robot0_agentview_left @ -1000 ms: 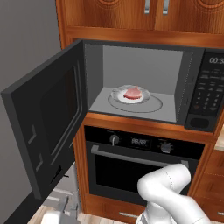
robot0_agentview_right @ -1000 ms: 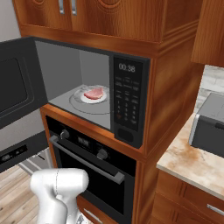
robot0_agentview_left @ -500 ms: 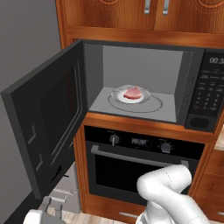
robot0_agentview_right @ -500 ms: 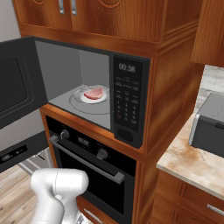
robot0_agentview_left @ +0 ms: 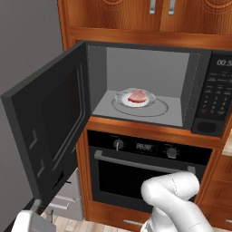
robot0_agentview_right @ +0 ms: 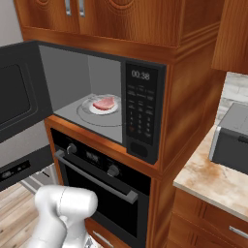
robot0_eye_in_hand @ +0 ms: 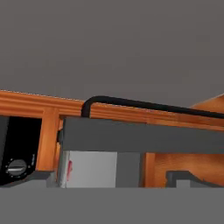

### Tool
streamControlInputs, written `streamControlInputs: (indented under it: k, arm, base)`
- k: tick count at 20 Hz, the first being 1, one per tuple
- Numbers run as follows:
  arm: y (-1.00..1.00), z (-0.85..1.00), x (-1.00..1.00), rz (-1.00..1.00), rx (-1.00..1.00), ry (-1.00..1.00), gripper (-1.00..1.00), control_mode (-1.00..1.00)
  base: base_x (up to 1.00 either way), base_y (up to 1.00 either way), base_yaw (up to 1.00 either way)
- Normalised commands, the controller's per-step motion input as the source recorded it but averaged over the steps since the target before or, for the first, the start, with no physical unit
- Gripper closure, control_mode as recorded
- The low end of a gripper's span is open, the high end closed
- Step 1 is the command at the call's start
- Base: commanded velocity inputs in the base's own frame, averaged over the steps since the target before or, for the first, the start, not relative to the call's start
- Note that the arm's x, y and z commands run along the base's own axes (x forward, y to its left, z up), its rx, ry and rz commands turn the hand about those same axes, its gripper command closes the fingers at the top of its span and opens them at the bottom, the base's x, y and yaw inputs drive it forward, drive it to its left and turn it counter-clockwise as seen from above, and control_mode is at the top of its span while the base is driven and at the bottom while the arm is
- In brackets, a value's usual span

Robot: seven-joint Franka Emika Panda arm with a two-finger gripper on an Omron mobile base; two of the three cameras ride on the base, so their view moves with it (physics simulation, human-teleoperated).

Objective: Transport the steak from the fridge to the microwave and turn on the microwave.

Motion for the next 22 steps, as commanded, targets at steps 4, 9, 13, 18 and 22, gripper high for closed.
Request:
streamControlInputs:
  k: [4, 9, 13, 18, 22]
  arm:
    - [0.58, -0.66, 0.28, 0.01, 0.0, 0.07, -1.0, -1.0]
    - [0.71, -0.53, 0.03, 0.04, 0.0, 0.01, -1.0, -1.0]
    - [0.17, -0.04, 0.32, 0.02, 0.05, -0.09, -1.0, -1.0]
    - [0.0, 0.04, 0.63, 0.01, 0.17, -0.11, -1.0, -1.0]
    - [-0.03, 0.16, 0.54, 0.0, 0.24, -0.06, -1.0, -1.0]
  base:
    - [0.0, 0.0, 0.0]
    - [0.0, 0.0, 0.0]
    - [0.0, 0.0, 0.0]
    - [0.0, 0.0, 0.0]
    - [0.0, 0.0, 0.0]
